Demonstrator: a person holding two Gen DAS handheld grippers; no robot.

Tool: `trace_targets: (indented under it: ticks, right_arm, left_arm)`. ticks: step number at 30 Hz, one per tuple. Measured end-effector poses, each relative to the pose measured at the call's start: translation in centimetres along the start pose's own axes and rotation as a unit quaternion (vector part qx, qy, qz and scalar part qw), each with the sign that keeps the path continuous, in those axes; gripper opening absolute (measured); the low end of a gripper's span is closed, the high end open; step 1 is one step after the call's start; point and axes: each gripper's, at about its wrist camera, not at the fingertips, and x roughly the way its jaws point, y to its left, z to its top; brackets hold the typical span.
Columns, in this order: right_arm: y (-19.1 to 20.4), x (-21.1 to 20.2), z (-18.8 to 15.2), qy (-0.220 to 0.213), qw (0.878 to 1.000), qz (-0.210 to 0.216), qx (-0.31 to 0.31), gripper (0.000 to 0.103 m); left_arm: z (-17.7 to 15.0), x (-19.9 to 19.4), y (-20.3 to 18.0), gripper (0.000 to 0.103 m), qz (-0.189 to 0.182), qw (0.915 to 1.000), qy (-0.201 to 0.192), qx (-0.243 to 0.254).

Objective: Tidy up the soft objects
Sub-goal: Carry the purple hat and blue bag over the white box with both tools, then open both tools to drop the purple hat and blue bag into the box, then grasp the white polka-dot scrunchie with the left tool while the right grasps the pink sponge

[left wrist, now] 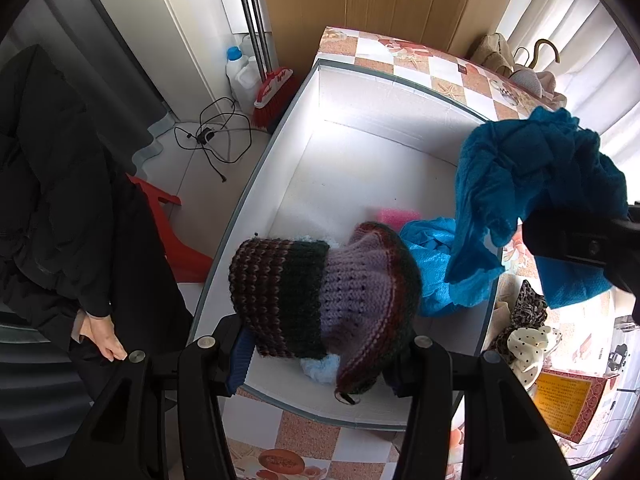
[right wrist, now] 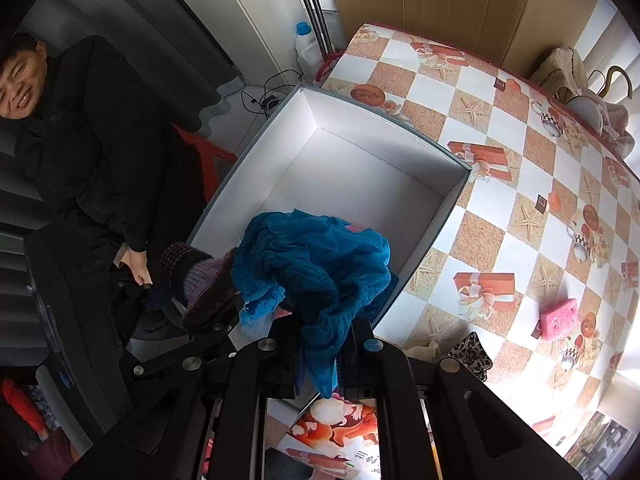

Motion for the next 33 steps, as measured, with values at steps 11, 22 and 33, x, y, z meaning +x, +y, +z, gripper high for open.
trace_targets:
  ticks: [11, 22, 33]
  right_arm:
    - [-1.3, 0.1, 2.1, -0.006, 0.999, 0.028, 0.022, 0.023]
    - [-8.2, -3.1, 0.1, -0.016, 0.988, 0.05, 0.144, 0.102]
    - [-17.1, -8.4, -9.6, 0.013, 0.967, 0.064, 0.247, 0.102]
  left_arm:
    - [1.0, -0.6, -0.3, 0.084, -0.013, 0.9996, -0.023, 0.007]
    - [0.7, -0.4, -1.1, 0.103, -0.084, 0.9964, -0.011, -0.004]
    - [-2.5, -2.9, -13.4, 0.103, -0.128, 0.9809, 0.024, 0.144]
